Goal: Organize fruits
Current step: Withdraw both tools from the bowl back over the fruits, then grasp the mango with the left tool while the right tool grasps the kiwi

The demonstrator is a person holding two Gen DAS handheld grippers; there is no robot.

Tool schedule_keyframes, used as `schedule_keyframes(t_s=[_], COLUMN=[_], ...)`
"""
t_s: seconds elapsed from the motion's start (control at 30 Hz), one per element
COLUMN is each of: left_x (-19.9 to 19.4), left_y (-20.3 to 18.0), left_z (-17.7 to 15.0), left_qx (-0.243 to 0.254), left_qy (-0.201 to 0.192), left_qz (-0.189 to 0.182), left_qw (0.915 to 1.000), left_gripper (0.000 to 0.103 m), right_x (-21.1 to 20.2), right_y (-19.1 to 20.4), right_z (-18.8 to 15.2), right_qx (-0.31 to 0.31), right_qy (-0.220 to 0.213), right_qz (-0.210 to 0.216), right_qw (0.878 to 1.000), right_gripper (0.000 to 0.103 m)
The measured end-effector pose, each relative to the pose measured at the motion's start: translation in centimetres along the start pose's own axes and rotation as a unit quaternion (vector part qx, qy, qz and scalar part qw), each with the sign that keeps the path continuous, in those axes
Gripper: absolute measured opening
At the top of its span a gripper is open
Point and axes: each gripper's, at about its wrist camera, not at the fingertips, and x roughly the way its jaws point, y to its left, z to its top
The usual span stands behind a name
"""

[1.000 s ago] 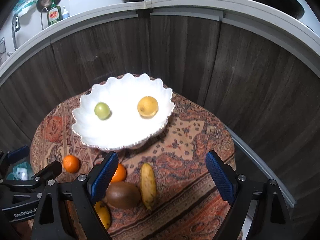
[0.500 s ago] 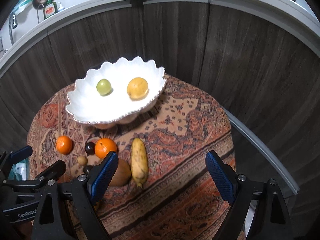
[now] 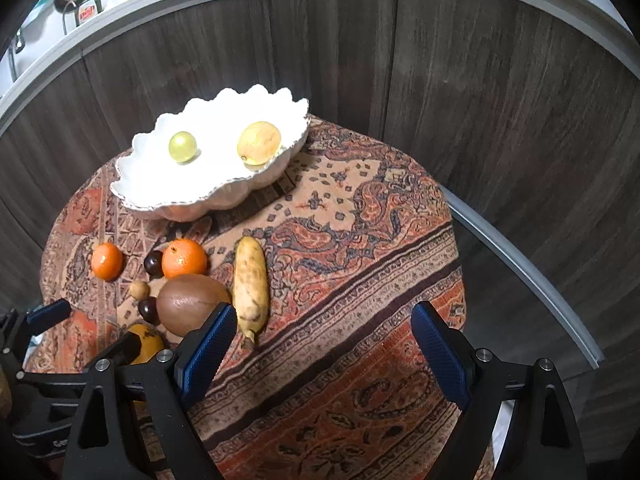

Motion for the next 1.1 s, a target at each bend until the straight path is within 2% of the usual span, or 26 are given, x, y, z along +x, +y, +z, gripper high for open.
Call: schedule_keyframes(t_s=[0.27, 0.47, 0.7, 0.77, 1.1], left_x=[1.6, 2.8, 3.8, 3.7, 3.5], left_y=[-0.4, -0.7, -1.4, -1.7, -1.3], left_z=[-1.0, -1.8, -2.6, -2.8, -2.9], left_qx=[0.001, 0.002, 0.011, 0.015, 0.01], left_qy=[0.013, 0.03, 0.046, 0.04, 0.036], left_qz=[-0.001, -0.007, -0.03, -0.034, -0.027], left_qw=[0.9999, 0.9995, 0.9984, 0.9985, 0.9989], left_gripper=[0.092, 0.08, 0.057, 0.052, 0.05], right_x=[1.0, 1.4, 1.8, 1.8, 1.7], right_y=[0.0, 0.2, 0.2, 0.2, 0.5], right_z=[-1.1, -1.6, -1.8, -1.8, -1.7], right_qx=[0.0, -0.001, 0.001, 0.001, -0.005], right_qy=[0.015, 0.022, 0.029, 0.03, 0.027], right_qz=[0.004, 0.005, 0.003, 0.003, 0.004], right_qw=[1.0, 1.0, 1.0, 1.0, 1.0], right_gripper=[0.089, 0.089, 0.089, 0.089, 0.089])
